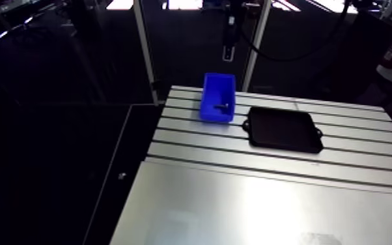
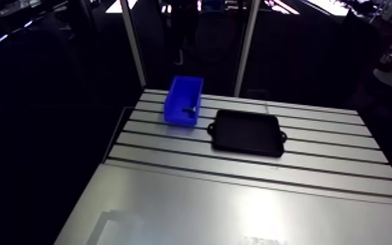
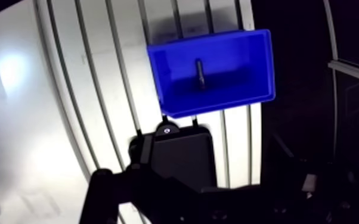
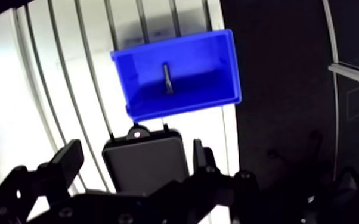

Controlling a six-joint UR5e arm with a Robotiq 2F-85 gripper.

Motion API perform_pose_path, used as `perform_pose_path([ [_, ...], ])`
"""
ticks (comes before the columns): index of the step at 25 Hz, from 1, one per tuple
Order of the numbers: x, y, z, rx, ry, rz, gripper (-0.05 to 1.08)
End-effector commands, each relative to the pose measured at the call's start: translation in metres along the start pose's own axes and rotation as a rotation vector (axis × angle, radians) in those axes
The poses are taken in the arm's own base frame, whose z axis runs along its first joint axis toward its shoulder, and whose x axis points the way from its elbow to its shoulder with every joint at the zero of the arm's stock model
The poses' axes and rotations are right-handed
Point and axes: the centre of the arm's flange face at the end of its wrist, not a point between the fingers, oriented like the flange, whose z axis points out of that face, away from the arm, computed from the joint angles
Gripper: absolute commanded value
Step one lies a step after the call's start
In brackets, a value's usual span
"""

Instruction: Pick up the M10 bolt from the tray and put it into the blue bin.

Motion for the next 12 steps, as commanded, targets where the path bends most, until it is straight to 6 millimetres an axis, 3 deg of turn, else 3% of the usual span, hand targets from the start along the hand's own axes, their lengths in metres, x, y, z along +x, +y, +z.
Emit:
perform_pose_path([
  [1,-0.024,-0.049,-0.096,-0.002,-0.004,0.552,0.02],
  [3,-0.032,-0.049,-0.104,-0.003,-0.005,0.708,0.02],
  [8,-0.102,-0.049,-0.135,-0.003,0.003,1.121,0.02],
  [12,-0.112,-0.056,-0.148,-0.014,0.008,1.299,0.02],
])
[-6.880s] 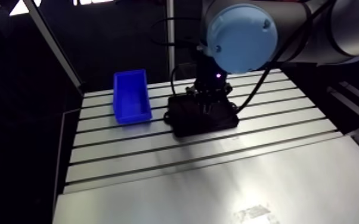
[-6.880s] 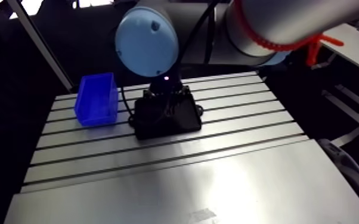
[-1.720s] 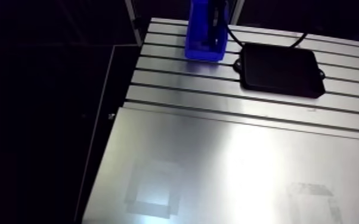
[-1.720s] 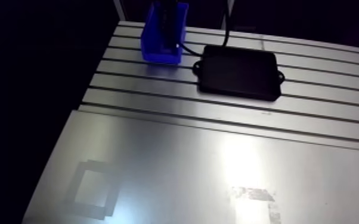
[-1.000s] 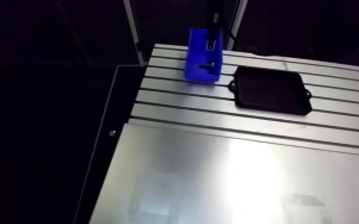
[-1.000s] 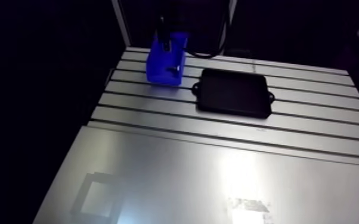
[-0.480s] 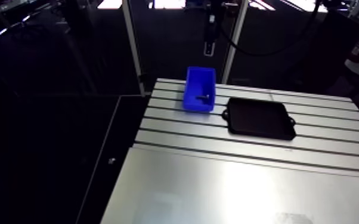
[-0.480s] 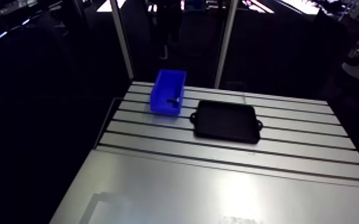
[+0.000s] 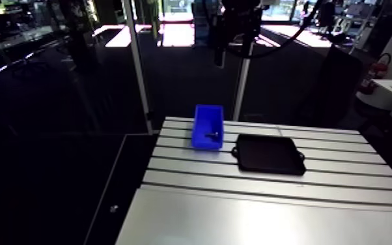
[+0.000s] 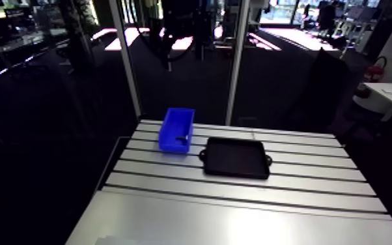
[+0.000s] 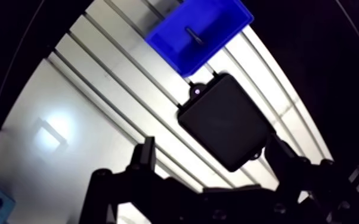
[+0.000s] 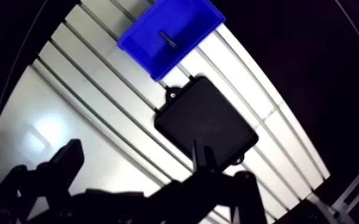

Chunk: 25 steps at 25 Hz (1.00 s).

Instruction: Pick up the M10 bolt from the tray and put it into the blue bin.

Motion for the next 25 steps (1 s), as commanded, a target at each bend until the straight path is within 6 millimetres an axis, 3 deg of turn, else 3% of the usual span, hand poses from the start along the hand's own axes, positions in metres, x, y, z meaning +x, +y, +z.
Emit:
perform_pose_path([
  [1,-0.074,0.022,-0.059,-0.003,0.0,0.727,0.02],
  [8,-0.088,0.027,-0.074,-0.001,-0.024,0.835,0.02],
  [14,-0.091,0.037,-0.061,0.008,-0.052,0.851,0.02],
  [25,-0.092,0.038,-0.058,-0.004,-0.059,0.843,0.02],
])
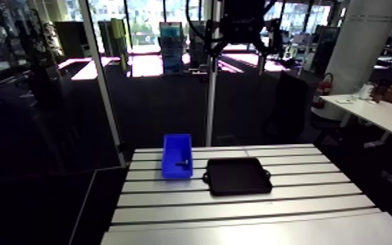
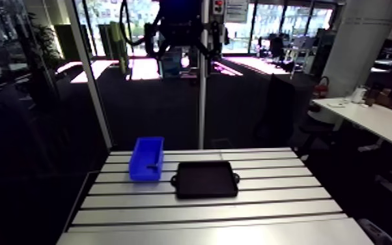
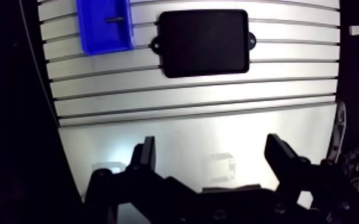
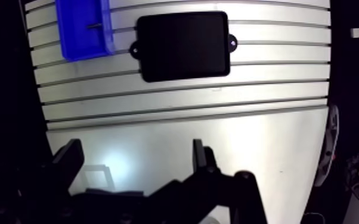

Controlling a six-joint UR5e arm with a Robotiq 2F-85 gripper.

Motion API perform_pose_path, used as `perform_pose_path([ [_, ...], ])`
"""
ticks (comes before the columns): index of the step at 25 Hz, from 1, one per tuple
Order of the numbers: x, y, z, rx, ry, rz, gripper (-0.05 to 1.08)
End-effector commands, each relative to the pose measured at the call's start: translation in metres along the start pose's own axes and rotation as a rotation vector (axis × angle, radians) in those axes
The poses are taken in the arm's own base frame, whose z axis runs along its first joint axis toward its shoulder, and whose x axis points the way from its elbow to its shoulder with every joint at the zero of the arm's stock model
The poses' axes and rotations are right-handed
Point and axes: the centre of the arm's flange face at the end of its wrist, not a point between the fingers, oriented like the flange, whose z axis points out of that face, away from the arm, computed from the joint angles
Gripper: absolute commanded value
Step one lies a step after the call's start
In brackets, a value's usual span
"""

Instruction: Pick up the M10 bolt from the tray and put it into the blue bin.

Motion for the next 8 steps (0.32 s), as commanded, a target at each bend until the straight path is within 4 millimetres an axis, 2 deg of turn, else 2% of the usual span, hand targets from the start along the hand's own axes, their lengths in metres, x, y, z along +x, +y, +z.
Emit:
perform_pose_path([
  [1,-0.0002,0.0005,0.0045,-0.004,-0.008,-0.001,0.02],
  [8,-0.0002,0.0002,0.0045,-0.001,-0.008,0.0,0.02],
])
